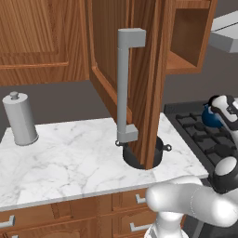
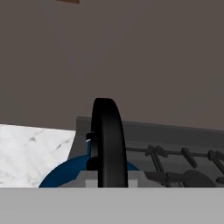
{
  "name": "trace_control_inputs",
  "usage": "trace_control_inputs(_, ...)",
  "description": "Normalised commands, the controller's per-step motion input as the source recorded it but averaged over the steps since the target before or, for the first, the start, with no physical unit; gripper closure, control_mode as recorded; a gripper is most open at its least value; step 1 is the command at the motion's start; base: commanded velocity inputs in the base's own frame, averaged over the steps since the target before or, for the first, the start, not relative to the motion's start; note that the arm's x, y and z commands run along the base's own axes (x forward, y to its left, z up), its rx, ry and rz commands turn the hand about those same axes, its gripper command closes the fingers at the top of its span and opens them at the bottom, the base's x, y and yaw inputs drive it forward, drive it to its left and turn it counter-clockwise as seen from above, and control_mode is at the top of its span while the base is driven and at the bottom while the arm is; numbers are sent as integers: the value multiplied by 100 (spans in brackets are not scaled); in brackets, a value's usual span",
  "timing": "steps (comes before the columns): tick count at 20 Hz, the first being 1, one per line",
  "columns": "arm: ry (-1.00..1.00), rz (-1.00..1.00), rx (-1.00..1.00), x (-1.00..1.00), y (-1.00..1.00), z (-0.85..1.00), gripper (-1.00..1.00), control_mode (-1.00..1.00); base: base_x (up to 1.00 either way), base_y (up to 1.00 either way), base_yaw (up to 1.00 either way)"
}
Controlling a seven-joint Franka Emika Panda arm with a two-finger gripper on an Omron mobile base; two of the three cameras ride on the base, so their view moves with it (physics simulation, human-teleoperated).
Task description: Pick the kettle from the cabinet and place it on a stove burner. Then pick the pot from the counter and place it on another stove burner. Finally, turn both burners on.
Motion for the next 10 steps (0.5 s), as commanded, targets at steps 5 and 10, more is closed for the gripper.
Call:
trace_control_inputs(5,0,0,0,3,-9,-12,100,-100,0,0,0)
trace_control_inputs(10,0,0,0,9,-3,-14,100,-100,0,0,0)
